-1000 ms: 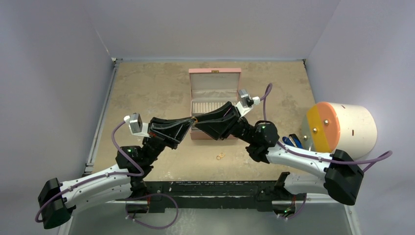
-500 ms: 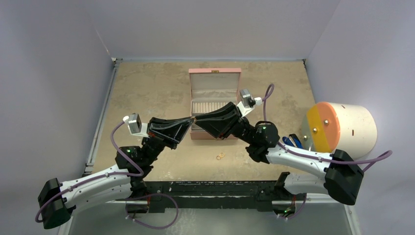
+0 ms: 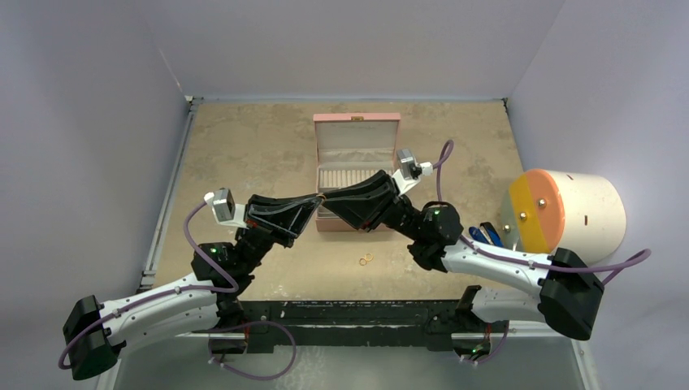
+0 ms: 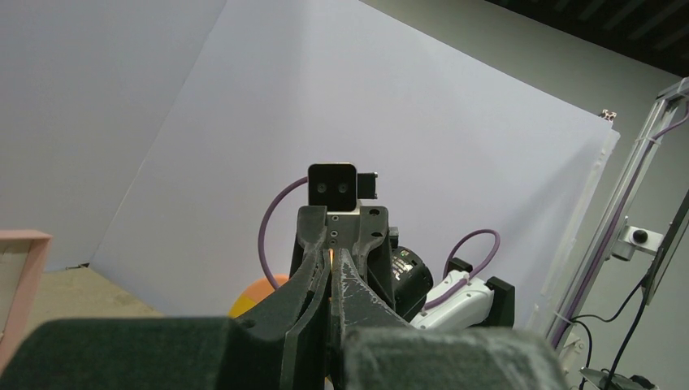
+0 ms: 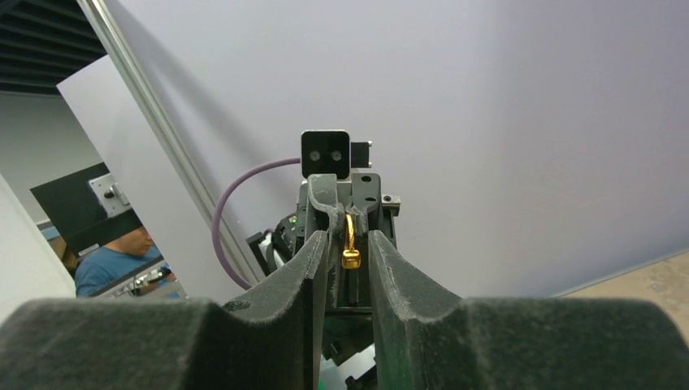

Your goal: Organize the mixed jewelry

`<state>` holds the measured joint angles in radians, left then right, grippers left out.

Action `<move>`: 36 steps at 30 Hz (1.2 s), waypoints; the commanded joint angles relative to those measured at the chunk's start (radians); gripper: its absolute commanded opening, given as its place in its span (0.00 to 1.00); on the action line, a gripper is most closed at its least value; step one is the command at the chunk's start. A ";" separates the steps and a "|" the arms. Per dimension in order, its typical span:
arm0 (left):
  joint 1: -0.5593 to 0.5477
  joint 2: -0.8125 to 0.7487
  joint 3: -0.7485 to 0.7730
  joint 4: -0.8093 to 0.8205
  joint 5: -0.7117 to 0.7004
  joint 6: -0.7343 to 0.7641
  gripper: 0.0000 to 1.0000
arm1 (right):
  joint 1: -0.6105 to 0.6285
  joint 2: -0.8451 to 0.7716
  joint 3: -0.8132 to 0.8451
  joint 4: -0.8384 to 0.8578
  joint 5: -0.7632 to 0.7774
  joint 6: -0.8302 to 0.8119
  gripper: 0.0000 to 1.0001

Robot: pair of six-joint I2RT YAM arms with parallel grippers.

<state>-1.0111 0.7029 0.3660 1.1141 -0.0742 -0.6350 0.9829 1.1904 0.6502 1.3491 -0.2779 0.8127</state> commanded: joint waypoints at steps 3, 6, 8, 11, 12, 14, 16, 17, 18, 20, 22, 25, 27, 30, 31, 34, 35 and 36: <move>-0.003 -0.002 0.016 0.054 0.013 0.003 0.00 | 0.009 -0.033 -0.006 0.024 0.027 -0.032 0.28; -0.003 -0.002 0.017 0.053 0.010 0.004 0.00 | 0.009 -0.038 -0.004 0.016 0.026 -0.038 0.27; -0.003 0.002 0.019 0.052 0.013 0.004 0.00 | 0.010 -0.040 -0.006 0.018 0.027 -0.038 0.26; -0.003 0.005 0.020 0.051 0.016 0.002 0.00 | 0.011 -0.043 -0.004 0.016 0.027 -0.043 0.13; -0.004 0.006 0.019 0.052 0.016 0.001 0.00 | 0.011 -0.044 -0.004 0.016 0.028 -0.046 0.07; -0.003 0.006 0.019 0.051 0.017 0.000 0.00 | 0.011 -0.047 -0.008 0.015 0.033 -0.047 0.00; -0.003 0.004 0.020 0.045 0.017 -0.002 0.00 | 0.011 -0.049 -0.008 0.014 0.037 -0.051 0.00; -0.003 0.004 0.020 0.044 0.016 -0.002 0.00 | 0.011 -0.049 -0.006 0.012 0.038 -0.053 0.00; -0.003 0.003 0.020 0.043 0.017 -0.003 0.00 | 0.011 -0.052 -0.007 0.010 0.040 -0.056 0.00; -0.003 -0.003 0.022 0.033 0.014 -0.006 0.00 | 0.011 -0.055 -0.006 0.002 0.044 -0.062 0.00; -0.003 -0.008 0.026 0.015 0.011 -0.010 0.08 | 0.011 -0.063 -0.006 -0.020 0.052 -0.070 0.00; -0.003 -0.026 0.025 -0.014 -0.008 -0.013 0.27 | 0.011 -0.080 -0.006 -0.061 0.077 -0.090 0.00; -0.003 -0.048 0.024 -0.053 -0.036 -0.009 0.36 | 0.011 -0.098 -0.002 -0.113 0.097 -0.113 0.00; -0.003 -0.097 0.030 -0.153 -0.099 0.003 0.48 | 0.011 -0.131 0.030 -0.275 0.139 -0.171 0.00; -0.004 -0.115 0.034 -0.197 -0.120 0.012 0.49 | 0.011 -0.142 0.049 -0.344 0.161 -0.194 0.00; -0.003 -0.169 0.058 -0.349 -0.187 0.044 0.52 | 0.011 -0.163 0.113 -0.566 0.230 -0.264 0.00; -0.003 -0.185 0.069 -0.400 -0.220 0.054 0.53 | 0.011 -0.170 0.134 -0.629 0.255 -0.287 0.00; -0.004 -0.206 0.080 -0.454 -0.248 0.061 0.54 | 0.011 -0.173 0.154 -0.685 0.282 -0.316 0.00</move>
<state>-1.0111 0.5537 0.3748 0.8619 -0.1997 -0.6250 0.9897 1.0531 0.6933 0.9279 -0.1219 0.6262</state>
